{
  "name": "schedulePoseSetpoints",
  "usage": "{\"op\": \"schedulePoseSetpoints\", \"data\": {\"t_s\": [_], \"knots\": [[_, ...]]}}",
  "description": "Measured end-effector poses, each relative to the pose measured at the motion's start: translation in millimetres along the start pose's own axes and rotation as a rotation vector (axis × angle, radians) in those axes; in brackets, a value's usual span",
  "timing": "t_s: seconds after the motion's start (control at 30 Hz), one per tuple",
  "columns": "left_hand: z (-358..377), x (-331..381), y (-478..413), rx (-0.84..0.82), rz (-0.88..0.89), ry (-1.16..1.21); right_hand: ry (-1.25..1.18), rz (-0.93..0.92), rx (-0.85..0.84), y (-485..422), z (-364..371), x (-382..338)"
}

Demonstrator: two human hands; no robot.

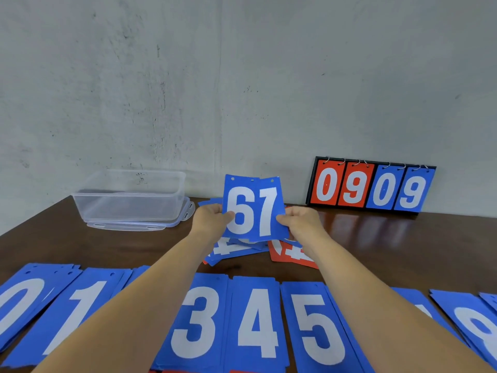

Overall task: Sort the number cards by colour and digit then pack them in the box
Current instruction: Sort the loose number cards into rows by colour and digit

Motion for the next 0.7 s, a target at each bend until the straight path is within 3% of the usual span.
{"op": "schedulePoseSetpoints", "data": {"t_s": [0.5,0.7], "knots": [[-1.4,23.1,104.5,-0.098,-0.020,0.158,0.014,-0.074,0.045,83.3,-127.0,11.4],[-1.4,19.7,161.8,-0.047,-0.022,0.157,0.014,-0.078,0.054,132.2,-174.3,34.1]]}}
Point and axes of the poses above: each hand's wrist, its own y-axis away from the middle knuckle, its own z-axis out of the palm, x = y × z, the point moved 2 cm from there along -y, towards the middle knuckle, and after that the axes turned 10 degrees about y, right-handed, at the moved point
